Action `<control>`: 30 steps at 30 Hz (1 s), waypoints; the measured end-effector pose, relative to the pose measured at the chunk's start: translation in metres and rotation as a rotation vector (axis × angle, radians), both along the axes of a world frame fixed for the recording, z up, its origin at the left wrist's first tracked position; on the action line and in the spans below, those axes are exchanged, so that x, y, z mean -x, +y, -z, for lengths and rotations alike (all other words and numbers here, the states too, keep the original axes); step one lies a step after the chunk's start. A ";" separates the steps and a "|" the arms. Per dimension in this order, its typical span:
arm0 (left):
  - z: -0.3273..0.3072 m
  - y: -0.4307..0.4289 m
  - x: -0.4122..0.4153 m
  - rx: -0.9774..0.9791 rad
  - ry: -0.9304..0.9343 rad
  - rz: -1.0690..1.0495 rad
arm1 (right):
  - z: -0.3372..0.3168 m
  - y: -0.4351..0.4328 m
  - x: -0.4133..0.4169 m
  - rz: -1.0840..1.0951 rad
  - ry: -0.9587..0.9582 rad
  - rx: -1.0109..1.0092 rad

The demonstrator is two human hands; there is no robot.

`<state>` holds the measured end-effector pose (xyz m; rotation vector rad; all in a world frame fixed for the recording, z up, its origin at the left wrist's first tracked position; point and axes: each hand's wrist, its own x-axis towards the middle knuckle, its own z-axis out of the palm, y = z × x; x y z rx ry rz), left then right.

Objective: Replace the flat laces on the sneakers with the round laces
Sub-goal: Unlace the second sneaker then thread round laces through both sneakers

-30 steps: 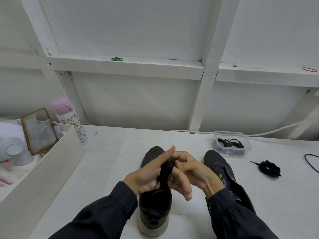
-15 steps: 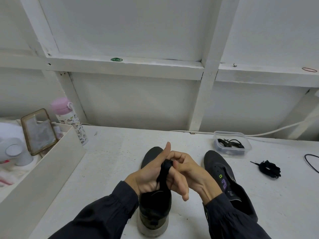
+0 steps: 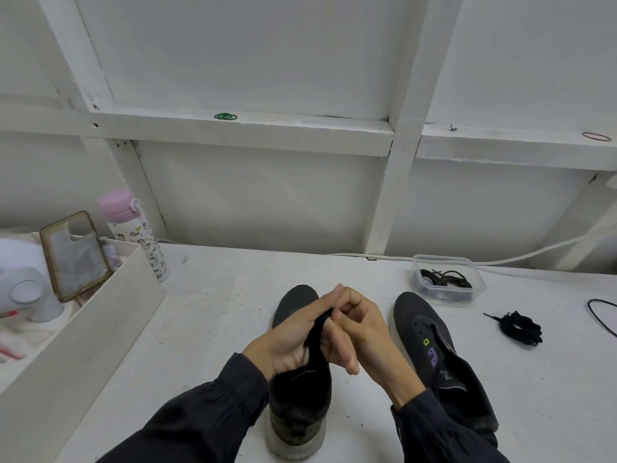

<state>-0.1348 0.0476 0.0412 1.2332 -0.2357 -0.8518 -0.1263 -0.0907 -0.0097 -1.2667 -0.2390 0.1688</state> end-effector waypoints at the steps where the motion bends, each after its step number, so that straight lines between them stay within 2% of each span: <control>1: 0.002 -0.001 -0.001 -0.006 0.003 -0.036 | 0.003 0.002 0.000 0.050 -0.009 0.021; 5: 0.007 -0.003 -0.001 -0.006 -0.051 -0.104 | 0.006 0.006 0.002 0.161 -0.007 0.051; 12: 0.007 0.013 -0.009 0.002 -0.100 -0.187 | 0.000 -0.003 0.015 -0.163 0.181 -0.136; 19: 0.004 0.020 -0.014 0.178 -0.123 -0.219 | -0.007 0.016 0.026 -0.259 0.325 -0.417; 23: 0.005 0.023 -0.015 0.199 -0.135 -0.217 | -0.010 0.016 0.023 -0.249 0.409 -0.431; 30: 0.013 0.021 -0.013 0.159 -0.165 -0.201 | -0.002 0.018 0.020 -0.199 0.454 -0.320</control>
